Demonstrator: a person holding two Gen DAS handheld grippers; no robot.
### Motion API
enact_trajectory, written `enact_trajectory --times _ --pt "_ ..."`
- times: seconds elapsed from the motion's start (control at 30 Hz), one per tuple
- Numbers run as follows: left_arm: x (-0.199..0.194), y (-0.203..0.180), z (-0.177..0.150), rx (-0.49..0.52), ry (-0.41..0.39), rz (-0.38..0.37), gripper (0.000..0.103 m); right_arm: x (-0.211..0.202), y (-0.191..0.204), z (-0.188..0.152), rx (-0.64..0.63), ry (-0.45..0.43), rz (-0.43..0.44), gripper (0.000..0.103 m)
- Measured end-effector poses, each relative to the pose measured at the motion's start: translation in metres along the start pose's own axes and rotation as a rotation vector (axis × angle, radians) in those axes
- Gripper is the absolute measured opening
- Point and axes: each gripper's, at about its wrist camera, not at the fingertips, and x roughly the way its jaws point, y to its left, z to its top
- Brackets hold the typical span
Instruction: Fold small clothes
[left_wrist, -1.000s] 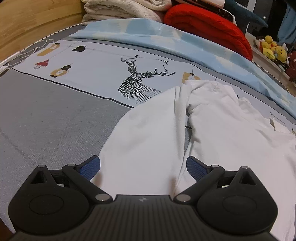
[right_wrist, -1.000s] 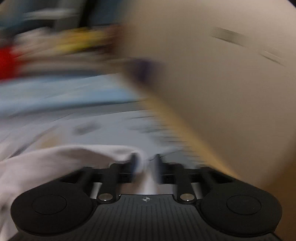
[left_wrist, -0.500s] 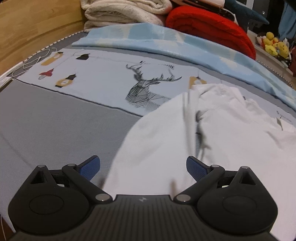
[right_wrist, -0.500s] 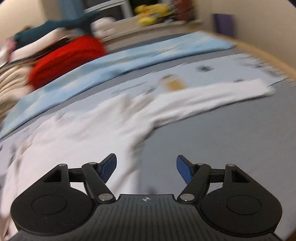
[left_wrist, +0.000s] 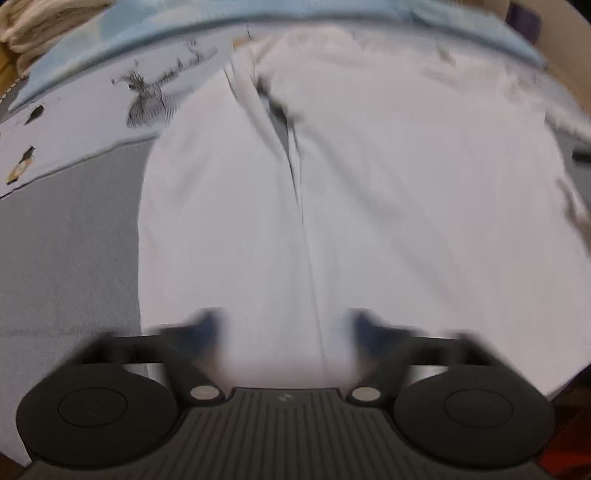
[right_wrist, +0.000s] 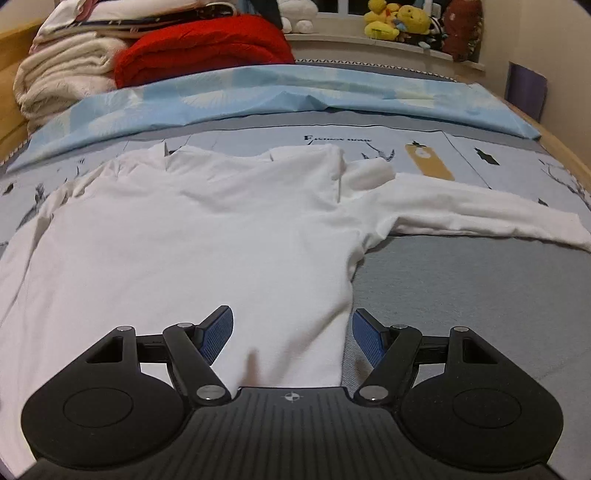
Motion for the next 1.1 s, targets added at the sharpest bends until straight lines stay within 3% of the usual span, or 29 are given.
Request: enact_trajectory --times 0.03,0.07,0.1,0.17,0.27,0.33,0.37,0.43,0.47,0.5,0.53,0.57,0.6,0.67,0.87,0.97,1.1 --pt "-0.003 0.003 -0.001 -0.015 -0.005 -0.024 0.04 0.002 0.003 -0.001 -0.017 0.0 -0.01 0.073" --pt "-0.009 0.008 -0.001 -0.037 -0.013 -0.046 0.015 0.004 0.005 -0.002 -0.034 0.0 -0.021 0.073" --pt "-0.015 0.015 0.0 -0.062 -0.014 -0.083 0.003 0.004 0.008 -0.002 -0.044 0.0 -0.028 0.073" --pt "-0.032 0.031 0.002 -0.106 -0.061 -0.1 0.002 0.007 0.01 -0.003 -0.059 0.006 -0.035 0.073" --pt "-0.059 0.078 0.019 -0.175 -0.148 0.015 0.002 0.012 0.011 -0.003 -0.062 0.02 -0.039 0.073" --pt "-0.073 0.127 0.041 -0.262 -0.223 0.172 0.002 0.014 0.011 -0.004 -0.065 0.025 -0.04 0.073" --pt "-0.076 0.151 0.053 -0.305 -0.268 0.314 0.002 0.015 0.012 -0.004 -0.067 0.028 -0.038 0.073" --pt "-0.076 0.216 0.07 -0.513 -0.318 0.641 0.007 0.017 0.013 -0.005 -0.071 0.035 -0.029 0.073" --pt "-0.075 0.245 0.073 -0.638 -0.303 0.758 0.017 0.017 0.014 -0.005 -0.07 0.04 -0.028 0.073" --pt "-0.074 0.27 0.072 -0.769 -0.271 0.802 0.045 0.018 0.014 -0.005 -0.067 0.042 -0.026 0.073" --pt "-0.074 0.283 0.068 -0.854 -0.264 0.759 0.059 0.018 0.014 -0.005 -0.065 0.043 -0.022 0.073" --pt "-0.075 0.289 0.062 -0.905 -0.287 0.685 0.081 0.018 0.013 -0.004 -0.063 0.043 -0.021 0.073" --pt "-0.075 0.285 0.055 -0.926 -0.326 0.63 0.09 0.018 0.013 -0.004 -0.062 0.043 -0.022 0.073" --pt "-0.069 0.266 0.049 -0.878 -0.348 0.582 0.096 0.019 0.011 -0.004 -0.066 0.046 -0.025 0.073" --pt "-0.034 0.165 0.029 -0.595 -0.201 0.325 0.097 0.008 -0.001 -0.005 -0.036 0.026 -0.033 0.073" --pt "-0.037 0.107 0.011 -0.349 -0.128 0.223 0.097 -0.011 -0.01 -0.016 -0.024 0.017 -0.043 0.073" --pt "-0.069 0.035 -0.03 -0.008 -0.19 0.211 0.102 -0.053 -0.022 -0.05 0.064 0.0 -0.029 0.073"
